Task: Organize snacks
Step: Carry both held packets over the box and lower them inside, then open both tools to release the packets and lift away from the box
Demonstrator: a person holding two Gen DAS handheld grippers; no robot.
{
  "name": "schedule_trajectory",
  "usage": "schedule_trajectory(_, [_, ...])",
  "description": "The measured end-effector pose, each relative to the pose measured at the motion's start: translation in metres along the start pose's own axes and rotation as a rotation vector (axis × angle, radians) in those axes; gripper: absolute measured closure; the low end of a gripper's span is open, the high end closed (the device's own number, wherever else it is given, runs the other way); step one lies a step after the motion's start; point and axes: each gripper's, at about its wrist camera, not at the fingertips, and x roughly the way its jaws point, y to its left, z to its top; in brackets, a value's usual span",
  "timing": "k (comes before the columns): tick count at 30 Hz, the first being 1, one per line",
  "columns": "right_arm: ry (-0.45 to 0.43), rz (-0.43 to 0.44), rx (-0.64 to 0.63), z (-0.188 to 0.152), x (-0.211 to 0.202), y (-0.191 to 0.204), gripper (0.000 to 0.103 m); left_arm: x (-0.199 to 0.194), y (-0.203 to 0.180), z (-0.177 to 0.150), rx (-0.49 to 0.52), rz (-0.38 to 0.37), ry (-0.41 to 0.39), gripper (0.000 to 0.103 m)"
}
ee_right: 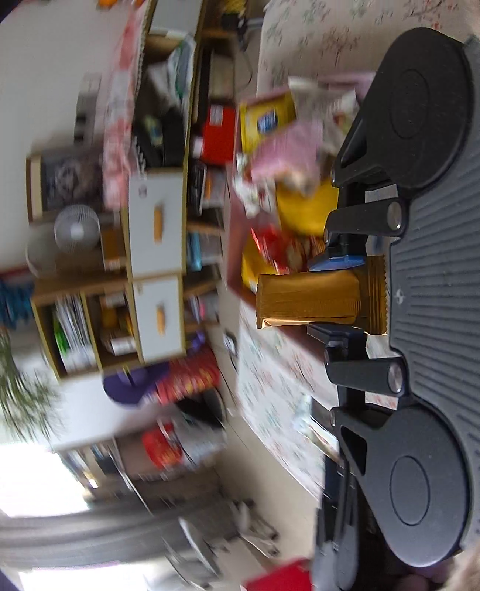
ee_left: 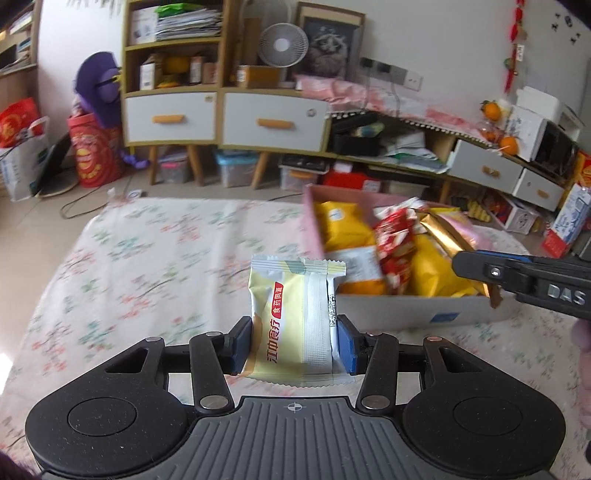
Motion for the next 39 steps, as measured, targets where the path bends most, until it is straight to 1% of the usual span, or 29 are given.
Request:
schedule_trajectory(4, [-0.014, -0.059, 0.062, 0.002, 0.007, -0.017, 0.076, 0.013, -0.020, 0.010, 0.023, -0.030, -0.015, 0.058])
schedule_trajectory(10, [-0.007, -0.104, 0.100, 0.000, 0.029, -0.031, 0.076, 0.042, -0.040, 0.024, 0.054, -0.034, -0.015, 0.058])
schedule_trajectory(14, [-0.013, -0.105, 0.119, 0.001, 0.035, -0.039, 0.076, 0.057, -0.044, 0.029, 0.059, -0.020, -0.016, 0.058])
schedule_trajectory(21, [-0.030, -0.100, 0.118, 0.011, 0.043, -0.046, 0.076, 0.070, -0.043, 0.036, 0.064, -0.004, -0.039, 0.058])
schedule_trajectory(24, [-0.036, -0.101, 0.113, 0.014, 0.045, -0.047, 0.076, 0.074, -0.044, 0.038, 0.070, -0.010, -0.047, 0.058])
schedule_trajectory(27, [-0.037, -0.090, 0.107, 0.016, 0.048, -0.048, 0.075, 0.077, -0.044, 0.041, 0.075, -0.037, -0.066, 0.058])
schedule_trajectory(28, [-0.038, -0.083, 0.106, 0.017, 0.049, -0.049, 0.075, 0.078, -0.044, 0.042, 0.077, -0.055, -0.072, 0.056])
schedule_trajectory(29, [-0.040, -0.078, 0.107, 0.018, 0.050, -0.050, 0.071, 0.080, -0.044, 0.043, 0.077, -0.077, -0.071, 0.056])
schedule_trajectory(30, [-0.044, -0.079, 0.114, 0.018, 0.049, -0.051, 0.070, 0.081, -0.044, 0.044, 0.076, -0.087, -0.067, 0.054])
schedule_trajectory(32, [-0.051, -0.078, 0.131, 0.019, 0.048, -0.053, 0.063, 0.081, -0.046, 0.045, 0.078, -0.067, -0.070, 0.046])
schedule_trajectory(33, [-0.051, -0.074, 0.139, 0.019, 0.046, -0.054, 0.063, 0.080, -0.046, 0.044, 0.077, -0.064, -0.072, 0.041])
schedule_trajectory(35, [-0.042, -0.072, 0.144, 0.019, 0.045, -0.054, 0.062, 0.078, -0.047, 0.044, 0.073, -0.078, -0.071, 0.038])
schedule_trajectory(37, [-0.037, -0.070, 0.141, 0.017, 0.042, -0.053, 0.059, 0.075, -0.047, 0.043, 0.080, -0.076, -0.072, 0.031])
schedule_trajectory(39, [-0.031, -0.067, 0.137, 0.016, 0.039, -0.051, 0.053, 0.071, -0.049, 0.040, 0.095, -0.073, -0.068, 0.028])
